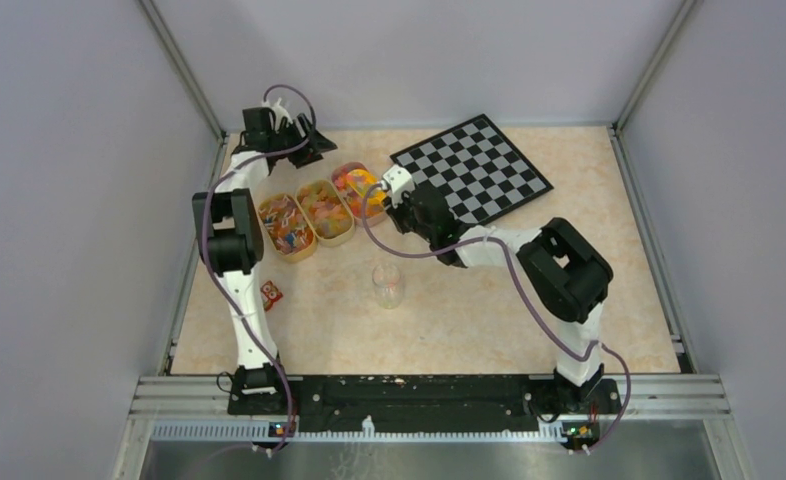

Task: Pack the candies
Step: Scoop the fake candies from the storage box, then place the fake candies in the packing bottle.

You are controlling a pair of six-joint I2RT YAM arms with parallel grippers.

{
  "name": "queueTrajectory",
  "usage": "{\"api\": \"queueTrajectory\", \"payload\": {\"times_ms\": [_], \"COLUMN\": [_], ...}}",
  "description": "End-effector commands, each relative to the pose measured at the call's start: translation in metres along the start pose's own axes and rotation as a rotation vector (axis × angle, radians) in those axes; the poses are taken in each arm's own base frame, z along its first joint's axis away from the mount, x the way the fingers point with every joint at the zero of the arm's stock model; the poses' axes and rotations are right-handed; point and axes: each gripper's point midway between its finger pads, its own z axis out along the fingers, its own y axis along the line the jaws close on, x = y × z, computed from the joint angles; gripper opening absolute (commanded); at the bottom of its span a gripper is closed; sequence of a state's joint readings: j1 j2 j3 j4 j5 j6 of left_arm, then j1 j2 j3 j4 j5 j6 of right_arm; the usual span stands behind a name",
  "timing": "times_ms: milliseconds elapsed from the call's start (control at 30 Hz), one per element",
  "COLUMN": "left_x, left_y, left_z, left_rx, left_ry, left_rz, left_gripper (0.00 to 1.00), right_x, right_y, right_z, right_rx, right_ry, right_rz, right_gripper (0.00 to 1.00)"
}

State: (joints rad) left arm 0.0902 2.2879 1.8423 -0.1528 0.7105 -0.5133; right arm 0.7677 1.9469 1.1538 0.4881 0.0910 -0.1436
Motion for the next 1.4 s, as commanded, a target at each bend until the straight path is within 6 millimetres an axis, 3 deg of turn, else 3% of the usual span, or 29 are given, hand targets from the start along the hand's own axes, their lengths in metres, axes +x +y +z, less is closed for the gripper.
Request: {"api": "queueTrajectory", "payload": {"times_ms": [0, 100, 200, 400, 667, 933, 1167, 1367], "left_x": [-0.051, -0.060, -0.067, -0.061, -0.021, 0.034, 0.086, 0.113], "left_y": [-0.063, -0.080, -0.100, -0.130, -0.148, -0.162, -0.178, -0.160], "left_z": [-0.042, -0.058, -0.076, -0.114, -0.157, -0.190, -0.200, -0.206], "left_rx": [0.043, 0.039, 0.038, -0.001, -0.018, -0.015, 0.027, -0.038], "left_ry": [-0.127, -0.155, -0.182, -0.192, -0.181, -0.178, -0.143, -0.129], "left_rz": [0.144, 0.166, 0.192, 0.196, 0.200, 0.226, 0.269, 0.266], "left_gripper": [0.71, 0.77, 0.97, 0.99, 0.99, 0.99, 0.99, 0.99], "right_x": [-0.066, -0.072, -0.076, -0.090, -0.115, -0.125, -0.113, -0.089], "right_y": [-0.009, -0.011, -0.012, -0.014, -0.022, -0.021, -0.013, -0.002], "right_z": [-0.016, -0.023, -0.030, -0.051, -0.094, -0.142, -0.180, -0.216], "right_rx": [0.009, 0.011, 0.014, 0.016, 0.030, -0.003, -0.070, -0.143], "right_ry": [-0.182, -0.209, -0.232, -0.284, -0.368, -0.415, -0.380, -0.329], "right_rz": [0.028, 0.025, 0.029, 0.037, 0.030, 0.003, -0.086, -0.115], "right_gripper": [0.00, 0.00, 0.00, 0.00, 0.00, 0.00, 0.00, 0.00]}}
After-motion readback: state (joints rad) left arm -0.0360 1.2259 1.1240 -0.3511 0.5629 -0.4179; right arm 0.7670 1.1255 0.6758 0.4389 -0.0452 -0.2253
